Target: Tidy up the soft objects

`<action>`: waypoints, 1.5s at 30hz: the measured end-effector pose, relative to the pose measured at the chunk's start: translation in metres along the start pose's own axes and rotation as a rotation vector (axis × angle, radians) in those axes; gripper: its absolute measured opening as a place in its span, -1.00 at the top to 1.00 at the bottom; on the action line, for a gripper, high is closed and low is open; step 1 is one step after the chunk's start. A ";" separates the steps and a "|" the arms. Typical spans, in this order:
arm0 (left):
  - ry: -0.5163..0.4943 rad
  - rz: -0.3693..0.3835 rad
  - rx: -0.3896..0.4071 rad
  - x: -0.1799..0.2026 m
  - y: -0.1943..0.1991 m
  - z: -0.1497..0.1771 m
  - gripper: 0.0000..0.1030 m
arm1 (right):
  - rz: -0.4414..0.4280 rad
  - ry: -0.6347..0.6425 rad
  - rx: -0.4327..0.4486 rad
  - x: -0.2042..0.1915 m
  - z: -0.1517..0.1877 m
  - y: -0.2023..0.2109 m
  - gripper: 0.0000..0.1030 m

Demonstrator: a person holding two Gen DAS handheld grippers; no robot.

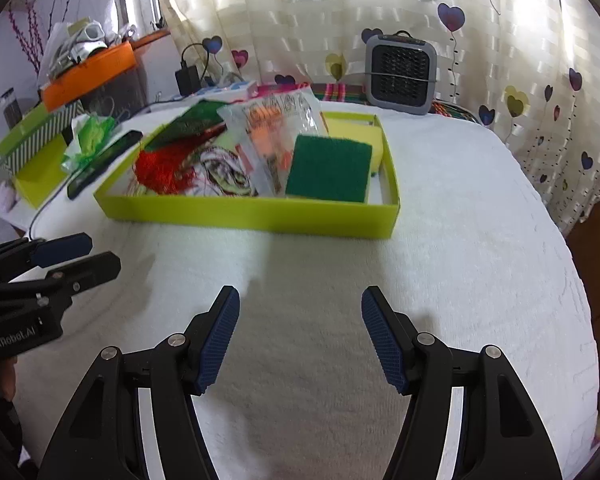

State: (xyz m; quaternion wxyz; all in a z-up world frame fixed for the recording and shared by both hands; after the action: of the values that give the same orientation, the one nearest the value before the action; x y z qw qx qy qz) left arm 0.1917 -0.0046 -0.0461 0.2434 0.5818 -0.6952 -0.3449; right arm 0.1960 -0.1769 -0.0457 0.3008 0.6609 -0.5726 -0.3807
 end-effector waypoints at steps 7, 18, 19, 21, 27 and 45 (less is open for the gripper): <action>0.023 -0.017 -0.034 0.004 -0.015 0.012 -0.02 | 0.046 -0.006 -0.037 0.010 0.010 -0.008 -0.25; 0.055 -0.048 -0.031 0.003 -0.021 0.011 -0.10 | 0.081 -0.010 -0.059 0.014 0.013 -0.012 -0.26; 0.058 -0.049 -0.022 0.004 -0.021 0.011 -0.16 | 0.083 -0.008 -0.060 0.013 0.013 -0.012 -0.27; 0.042 -0.062 -0.019 0.007 -0.022 0.011 -0.21 | 0.083 -0.009 -0.062 0.014 0.014 -0.012 -0.29; 0.031 -0.074 -0.025 0.008 -0.024 0.010 -0.23 | 0.084 -0.012 -0.060 0.014 0.014 -0.013 -0.29; 0.032 -0.085 -0.028 0.008 -0.025 0.010 -0.25 | 0.084 -0.011 -0.061 0.014 0.014 -0.013 -0.30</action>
State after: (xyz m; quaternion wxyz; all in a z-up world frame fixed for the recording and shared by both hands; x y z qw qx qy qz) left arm 0.1989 -0.0128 -0.0720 0.2479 0.6127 -0.6610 -0.3552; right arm 0.1915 -0.1878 -0.0660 0.3332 0.6246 -0.5898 -0.3886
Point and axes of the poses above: each gripper's, at about its wrist camera, not at the fingertips, and y roughly against the way its jaws point, x to its right, z to its underside, the point moved 9 cm from there along -y, roughly the way its jaws point, and after that the axes turned 10 degrees about -y, right-handed, at the moved point
